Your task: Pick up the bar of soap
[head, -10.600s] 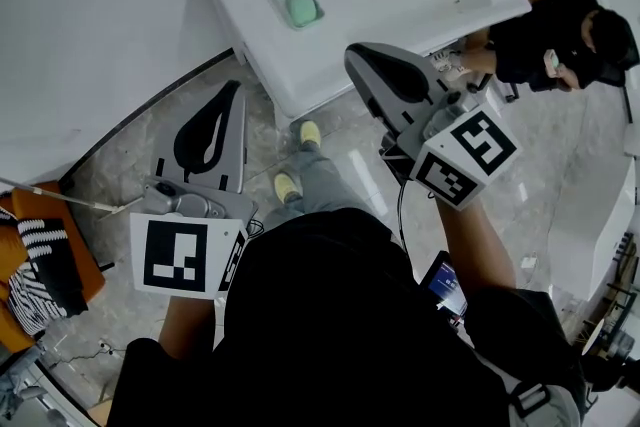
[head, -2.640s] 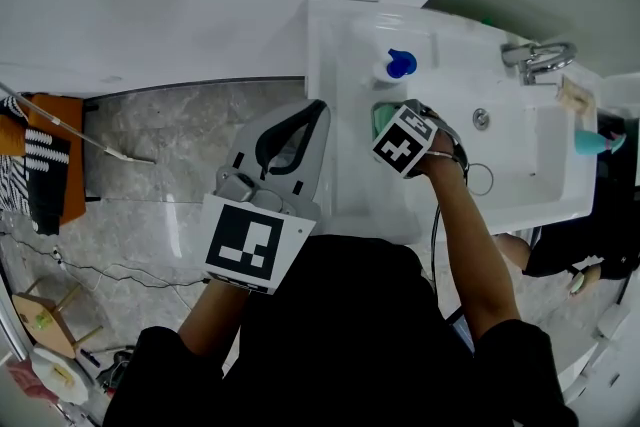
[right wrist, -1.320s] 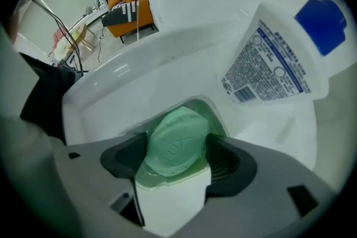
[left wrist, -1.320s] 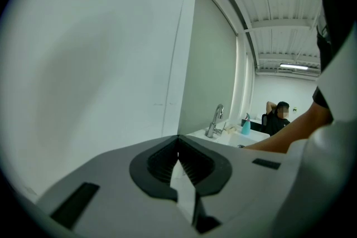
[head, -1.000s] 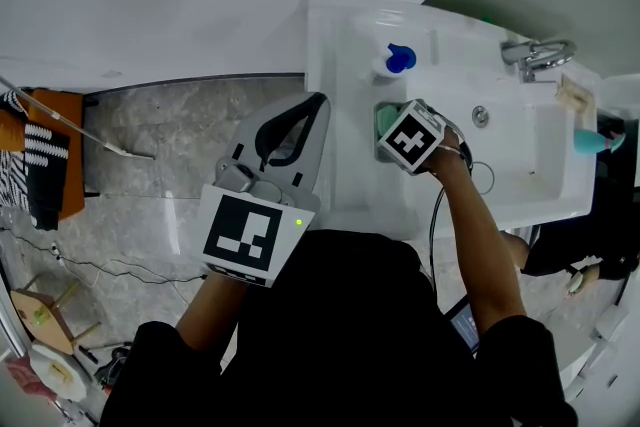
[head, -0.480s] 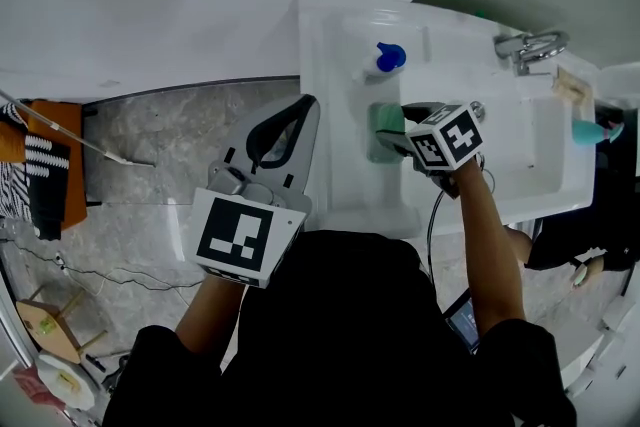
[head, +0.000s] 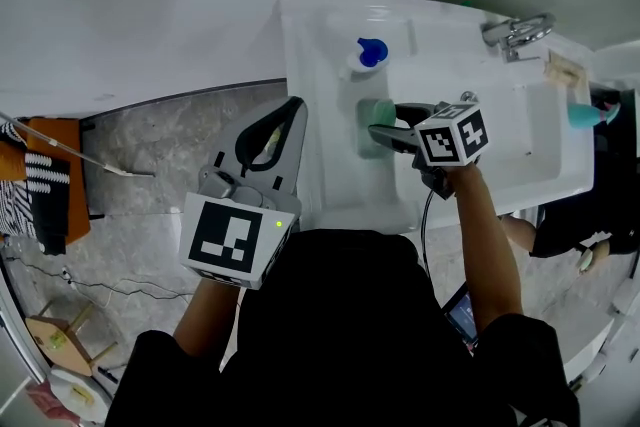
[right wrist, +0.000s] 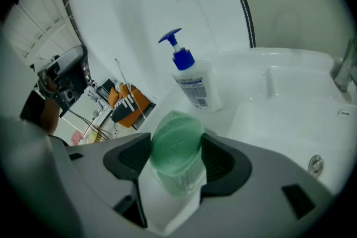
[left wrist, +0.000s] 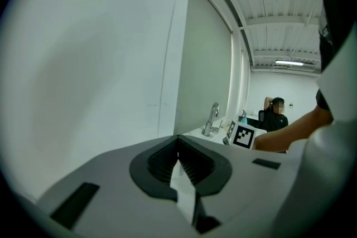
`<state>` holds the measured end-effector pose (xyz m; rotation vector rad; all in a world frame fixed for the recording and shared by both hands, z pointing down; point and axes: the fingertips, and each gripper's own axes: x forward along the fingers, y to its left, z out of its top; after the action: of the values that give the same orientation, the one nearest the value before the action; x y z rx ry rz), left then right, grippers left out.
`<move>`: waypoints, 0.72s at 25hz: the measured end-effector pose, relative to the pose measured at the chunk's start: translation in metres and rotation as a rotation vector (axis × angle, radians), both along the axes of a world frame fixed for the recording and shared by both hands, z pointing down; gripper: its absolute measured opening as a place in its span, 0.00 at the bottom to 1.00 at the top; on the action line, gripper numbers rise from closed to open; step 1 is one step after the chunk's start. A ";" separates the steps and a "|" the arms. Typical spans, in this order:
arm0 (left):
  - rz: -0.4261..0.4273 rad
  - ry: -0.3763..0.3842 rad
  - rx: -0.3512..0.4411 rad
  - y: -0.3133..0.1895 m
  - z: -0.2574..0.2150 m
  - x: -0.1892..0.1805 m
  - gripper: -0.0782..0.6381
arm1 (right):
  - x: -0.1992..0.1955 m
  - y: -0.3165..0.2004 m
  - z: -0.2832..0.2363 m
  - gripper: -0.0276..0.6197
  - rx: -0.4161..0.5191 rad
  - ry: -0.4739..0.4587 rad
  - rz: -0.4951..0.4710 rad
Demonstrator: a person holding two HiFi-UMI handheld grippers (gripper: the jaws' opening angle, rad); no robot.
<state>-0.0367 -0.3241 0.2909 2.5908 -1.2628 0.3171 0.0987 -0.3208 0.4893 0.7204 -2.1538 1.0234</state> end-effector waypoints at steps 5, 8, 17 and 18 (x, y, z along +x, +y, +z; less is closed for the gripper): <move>0.012 -0.027 0.023 0.000 0.002 -0.001 0.12 | -0.001 -0.005 -0.014 0.50 -0.002 -0.110 0.066; 0.026 -0.024 0.021 0.000 0.001 0.002 0.12 | 0.002 -0.007 -0.025 0.50 0.005 -0.173 0.111; 0.049 -0.031 0.031 0.005 -0.005 0.011 0.12 | 0.011 -0.025 -0.108 0.50 0.200 -0.331 0.203; 0.057 -0.030 0.033 0.006 -0.006 0.014 0.12 | 0.014 -0.026 -0.119 0.50 0.230 -0.335 0.209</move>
<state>-0.0229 -0.3183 0.2846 2.6633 -1.2165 0.3495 0.1128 -0.3472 0.3698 0.9538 -2.5577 1.0748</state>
